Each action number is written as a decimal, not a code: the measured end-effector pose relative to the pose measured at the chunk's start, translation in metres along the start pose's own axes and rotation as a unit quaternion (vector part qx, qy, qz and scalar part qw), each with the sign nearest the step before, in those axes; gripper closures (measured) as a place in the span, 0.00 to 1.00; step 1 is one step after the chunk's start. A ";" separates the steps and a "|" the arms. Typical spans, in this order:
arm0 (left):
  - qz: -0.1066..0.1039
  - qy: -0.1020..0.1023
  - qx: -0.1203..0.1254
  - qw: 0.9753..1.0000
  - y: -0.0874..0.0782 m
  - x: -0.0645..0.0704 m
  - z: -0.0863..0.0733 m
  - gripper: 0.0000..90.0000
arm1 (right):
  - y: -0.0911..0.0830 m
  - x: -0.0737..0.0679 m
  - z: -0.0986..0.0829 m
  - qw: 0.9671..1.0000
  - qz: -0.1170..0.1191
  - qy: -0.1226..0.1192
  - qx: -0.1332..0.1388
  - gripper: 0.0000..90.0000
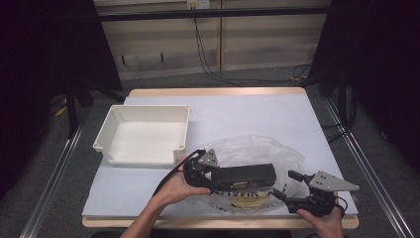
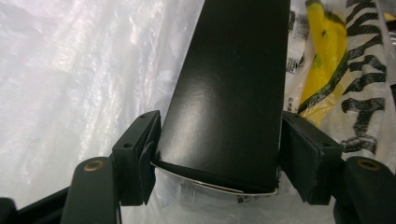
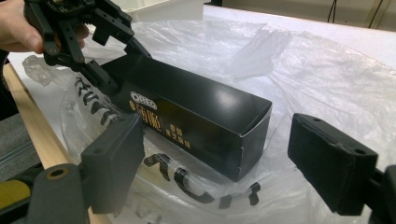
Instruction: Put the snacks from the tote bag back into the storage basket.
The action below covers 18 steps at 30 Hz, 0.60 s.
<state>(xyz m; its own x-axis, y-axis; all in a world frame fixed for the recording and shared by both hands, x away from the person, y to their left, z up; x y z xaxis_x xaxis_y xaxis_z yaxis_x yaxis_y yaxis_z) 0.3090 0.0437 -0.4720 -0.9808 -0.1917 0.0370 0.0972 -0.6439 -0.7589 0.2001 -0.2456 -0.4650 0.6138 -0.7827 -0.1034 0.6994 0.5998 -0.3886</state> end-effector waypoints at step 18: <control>-0.023 -0.007 -0.008 1.000 0.007 -0.001 0.003 0.47 | 0.001 -0.001 0.000 1.000 -0.003 -0.003 0.000 0.21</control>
<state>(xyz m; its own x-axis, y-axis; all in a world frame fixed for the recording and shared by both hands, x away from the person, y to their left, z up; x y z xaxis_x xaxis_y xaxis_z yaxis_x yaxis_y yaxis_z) 0.3116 0.0371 -0.4754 -0.9817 -0.1727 0.0803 0.0498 -0.6397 -0.7670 0.1999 -0.2443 -0.4648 0.6124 -0.7847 -0.0954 0.7027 0.5957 -0.3890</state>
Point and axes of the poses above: each handheld gripper's, and its own axes: y roughly forward along the jaws, z roughly out of its top, x roughly to its right, the point moved 3 cm from there along y, roughly forward along the jaws
